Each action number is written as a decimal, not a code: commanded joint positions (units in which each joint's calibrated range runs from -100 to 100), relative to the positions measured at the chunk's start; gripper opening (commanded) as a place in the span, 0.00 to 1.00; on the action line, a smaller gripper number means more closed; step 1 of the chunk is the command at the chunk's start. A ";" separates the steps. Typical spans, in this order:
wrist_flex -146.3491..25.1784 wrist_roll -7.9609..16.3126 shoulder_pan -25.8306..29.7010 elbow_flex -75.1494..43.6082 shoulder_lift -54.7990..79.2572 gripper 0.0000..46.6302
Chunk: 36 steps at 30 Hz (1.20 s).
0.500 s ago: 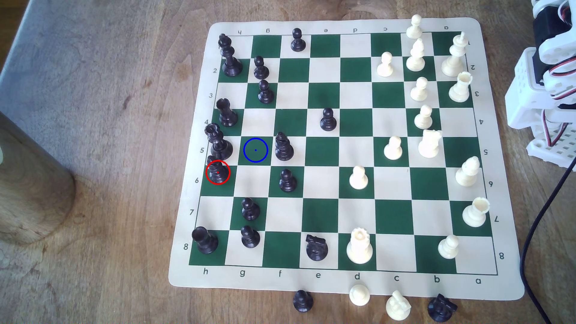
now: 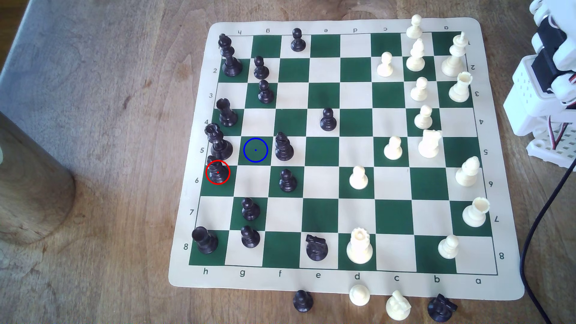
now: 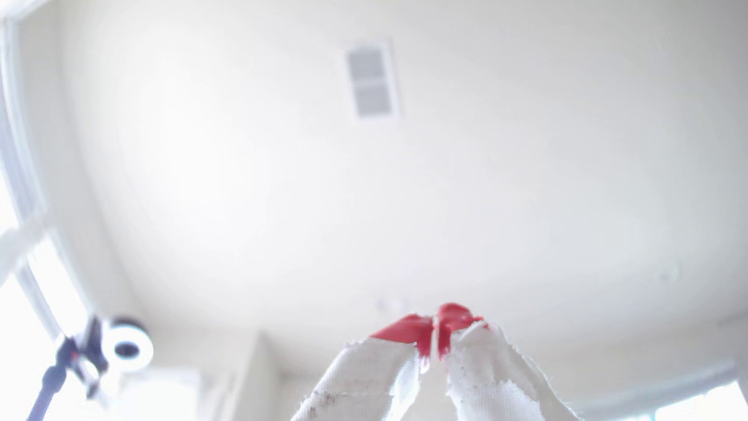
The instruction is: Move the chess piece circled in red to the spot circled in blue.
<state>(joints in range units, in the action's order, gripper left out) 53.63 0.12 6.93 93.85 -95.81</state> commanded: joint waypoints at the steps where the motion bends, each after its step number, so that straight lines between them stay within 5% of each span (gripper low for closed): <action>1: -23.08 0.15 0.77 -8.54 0.06 0.00; 14: -63.78 0.29 1.01 -25.68 0.14 0.00; 17: -71.73 2.49 3.82 -25.40 0.39 0.00; 21: -80.00 2.54 4.06 -26.04 1.24 0.12; 23: -83.11 2.20 3.04 -26.13 0.90 0.09; 24: -82.78 1.27 3.67 -27.31 3.88 0.19; 26: -83.68 1.03 5.54 -30.94 10.16 0.22; 36: -85.16 4.64 5.93 -56.14 47.85 0.13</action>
<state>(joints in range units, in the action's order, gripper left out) -30.92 3.10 12.91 50.75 -60.87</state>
